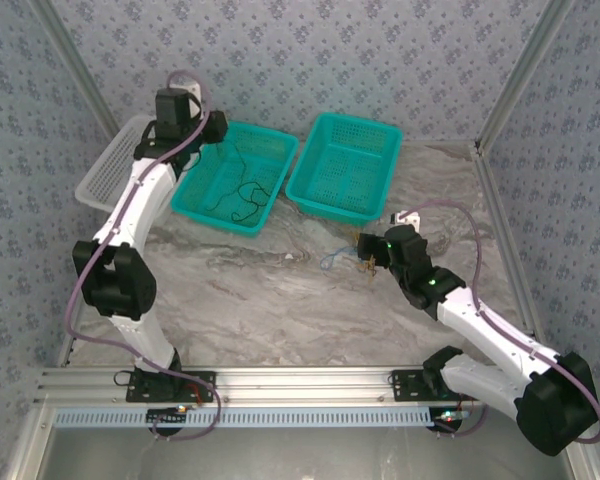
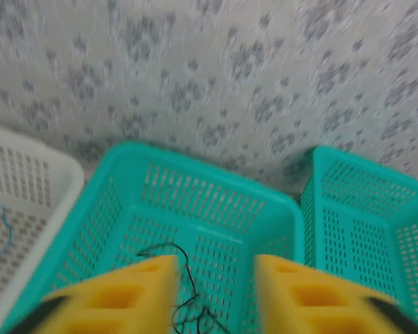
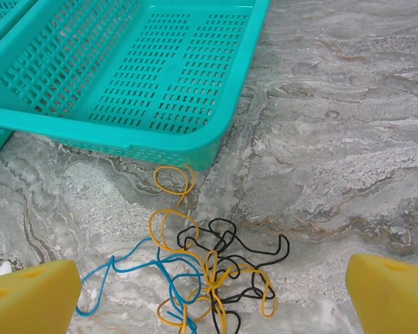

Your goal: Untangle the cables

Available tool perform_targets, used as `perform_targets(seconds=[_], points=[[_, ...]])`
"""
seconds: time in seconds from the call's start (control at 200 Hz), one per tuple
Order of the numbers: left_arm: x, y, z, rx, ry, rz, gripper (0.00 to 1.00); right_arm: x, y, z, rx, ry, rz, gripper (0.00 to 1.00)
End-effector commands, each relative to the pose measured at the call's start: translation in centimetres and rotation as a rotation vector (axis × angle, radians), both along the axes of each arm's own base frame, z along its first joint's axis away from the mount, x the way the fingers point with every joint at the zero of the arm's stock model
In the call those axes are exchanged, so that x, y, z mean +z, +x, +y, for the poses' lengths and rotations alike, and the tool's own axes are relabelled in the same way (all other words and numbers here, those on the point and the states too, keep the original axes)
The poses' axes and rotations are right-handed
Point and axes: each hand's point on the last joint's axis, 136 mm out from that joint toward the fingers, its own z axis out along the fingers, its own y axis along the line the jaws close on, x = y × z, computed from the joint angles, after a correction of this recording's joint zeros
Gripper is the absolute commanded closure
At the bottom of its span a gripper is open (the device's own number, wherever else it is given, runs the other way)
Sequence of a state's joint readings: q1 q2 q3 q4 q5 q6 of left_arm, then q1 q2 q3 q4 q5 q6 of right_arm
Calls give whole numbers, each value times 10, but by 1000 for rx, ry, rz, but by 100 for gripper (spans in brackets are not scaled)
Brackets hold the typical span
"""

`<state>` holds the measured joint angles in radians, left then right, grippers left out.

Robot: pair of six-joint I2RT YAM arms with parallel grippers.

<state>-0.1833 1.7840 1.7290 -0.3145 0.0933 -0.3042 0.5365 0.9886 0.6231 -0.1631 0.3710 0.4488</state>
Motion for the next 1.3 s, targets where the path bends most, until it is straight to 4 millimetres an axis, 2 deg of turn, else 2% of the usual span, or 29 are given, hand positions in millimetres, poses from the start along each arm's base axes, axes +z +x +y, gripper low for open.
perform_targets(seconds=[0.0, 0.08, 0.18, 0.55, 0.72, 0.899, 1.034, 1.164, 1.294], points=[[2, -10, -2, -7, -11, -17, 18, 3, -2, -7, -30, 2, 1, 0], [2, -14, 0, 0, -4, -22, 7, 4, -1, -8, -35, 0, 4, 0], [5, -18, 0, -7, -2, -25, 1, 4, 1, -7, -37, 18, 9, 0], [19, -32, -9, -51, -51, -45, 1, -2, 4, -15, -73, 114, 57, 0], [30, -57, -39, -130, -82, -60, 1, -11, 3, -18, -55, 164, 129, 0], [19, -87, -80, -218, -109, -45, 1, -23, 3, -19, 2, 140, 207, 3], [13, -111, -106, -271, -166, -61, 1, -31, 3, -8, 101, 136, 265, 4], [-1, -128, -116, -272, -261, -54, 1, -43, 5, -7, 84, 132, 341, 9], [-19, -139, -114, -253, -317, -30, 1, -51, 10, -7, 24, 174, 381, 19]])
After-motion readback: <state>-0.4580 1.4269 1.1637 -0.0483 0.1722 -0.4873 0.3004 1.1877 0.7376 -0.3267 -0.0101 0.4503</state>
